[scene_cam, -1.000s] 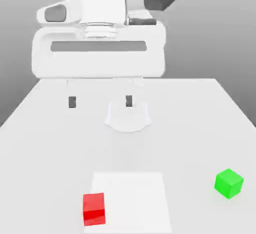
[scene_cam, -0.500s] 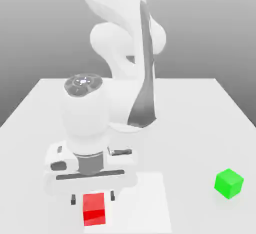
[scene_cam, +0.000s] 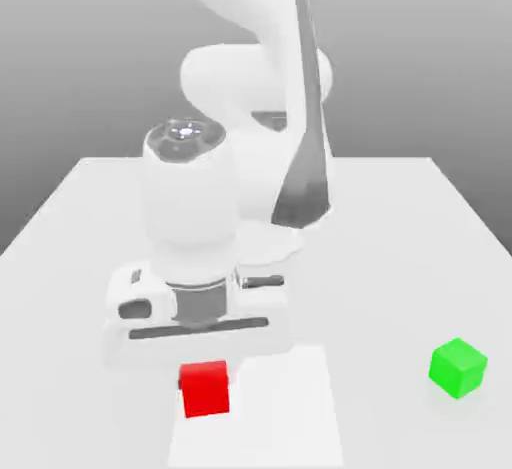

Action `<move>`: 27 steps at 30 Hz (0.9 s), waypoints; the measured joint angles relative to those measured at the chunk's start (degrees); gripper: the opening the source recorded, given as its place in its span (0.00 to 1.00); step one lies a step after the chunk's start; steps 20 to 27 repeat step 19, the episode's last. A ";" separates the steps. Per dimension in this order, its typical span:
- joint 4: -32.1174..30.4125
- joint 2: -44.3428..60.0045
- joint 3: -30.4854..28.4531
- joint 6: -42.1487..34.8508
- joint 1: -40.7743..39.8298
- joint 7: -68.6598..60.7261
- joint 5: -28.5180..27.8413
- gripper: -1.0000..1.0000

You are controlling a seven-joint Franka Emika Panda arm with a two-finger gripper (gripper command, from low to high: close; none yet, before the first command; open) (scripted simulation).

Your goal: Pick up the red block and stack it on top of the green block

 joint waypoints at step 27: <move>-1.23 3.87 11.40 5.13 23.92 30.39 -7.84 1.00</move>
